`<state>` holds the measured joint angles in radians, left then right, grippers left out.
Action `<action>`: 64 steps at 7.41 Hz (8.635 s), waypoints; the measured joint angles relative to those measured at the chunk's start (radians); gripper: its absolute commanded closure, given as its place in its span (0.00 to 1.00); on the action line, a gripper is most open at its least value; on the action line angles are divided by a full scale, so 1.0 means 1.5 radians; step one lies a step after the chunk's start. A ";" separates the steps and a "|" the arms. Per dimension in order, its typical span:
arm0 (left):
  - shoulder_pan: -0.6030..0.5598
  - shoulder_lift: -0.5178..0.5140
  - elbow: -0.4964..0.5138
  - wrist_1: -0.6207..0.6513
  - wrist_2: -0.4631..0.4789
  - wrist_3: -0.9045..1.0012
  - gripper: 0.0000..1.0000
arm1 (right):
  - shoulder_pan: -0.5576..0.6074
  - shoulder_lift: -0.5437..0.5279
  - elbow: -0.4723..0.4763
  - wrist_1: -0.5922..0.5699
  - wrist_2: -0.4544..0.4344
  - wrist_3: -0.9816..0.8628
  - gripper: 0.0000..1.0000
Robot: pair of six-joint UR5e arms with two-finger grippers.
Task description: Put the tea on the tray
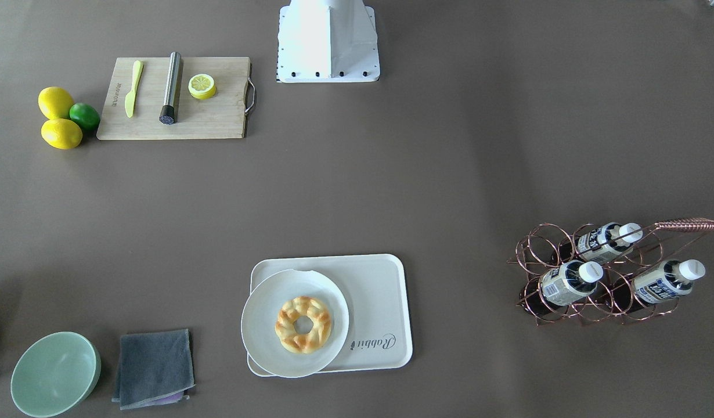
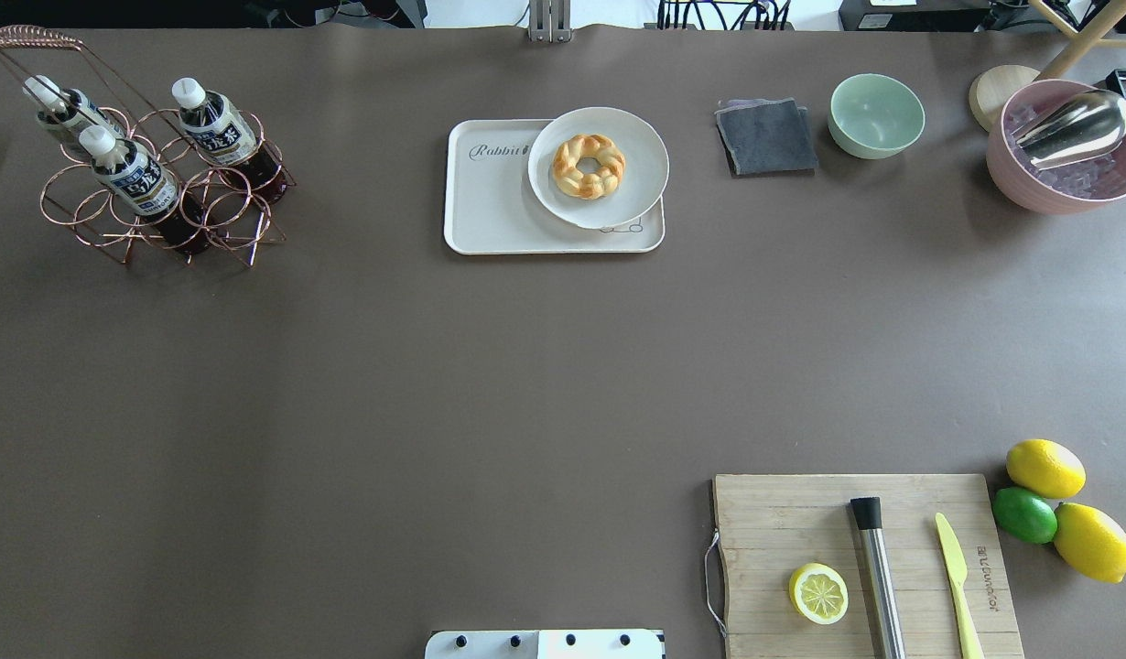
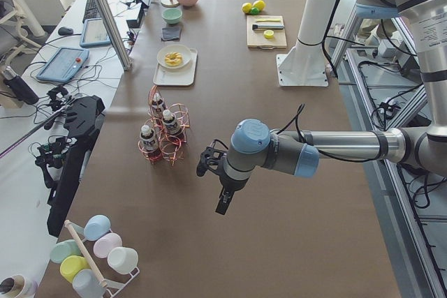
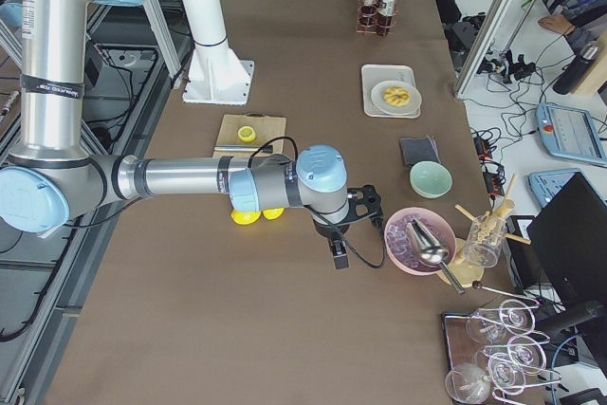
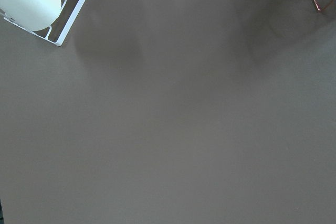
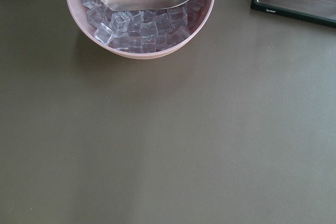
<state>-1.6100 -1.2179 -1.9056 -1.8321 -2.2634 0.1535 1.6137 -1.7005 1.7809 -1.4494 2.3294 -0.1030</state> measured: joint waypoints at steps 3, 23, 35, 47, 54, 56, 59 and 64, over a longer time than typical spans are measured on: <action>0.016 -0.025 -0.017 -0.001 -0.026 -0.048 0.03 | -0.006 0.008 0.001 0.000 0.015 0.007 0.00; 0.314 -0.421 0.121 -0.017 0.116 -0.657 1.00 | -0.021 -0.001 0.005 0.001 0.038 0.020 0.00; 0.264 -0.466 -0.172 0.354 0.111 -0.645 1.00 | -0.027 -0.008 0.003 0.001 0.041 0.019 0.00; 0.781 -0.834 0.011 0.417 0.449 -0.944 1.00 | -0.034 -0.017 0.003 0.002 0.059 0.017 0.00; 0.808 -0.809 0.009 0.376 0.458 -0.961 0.04 | -0.034 -0.013 0.009 0.003 0.059 0.021 0.00; 0.807 -0.807 -0.002 0.372 0.457 -0.961 0.03 | -0.035 -0.008 0.011 0.002 0.063 0.024 0.00; 0.779 -0.783 -0.064 0.375 0.452 -0.955 0.03 | -0.075 0.015 0.072 0.001 0.082 0.135 0.00; 0.602 -0.611 -0.185 0.372 0.294 -0.760 0.03 | -0.484 0.258 0.266 -0.017 -0.103 0.857 0.00</action>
<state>-0.7067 -2.1343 -2.1832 -1.2743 -1.8228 -0.9866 0.8880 -1.3130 2.1794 -1.4746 2.1751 1.1827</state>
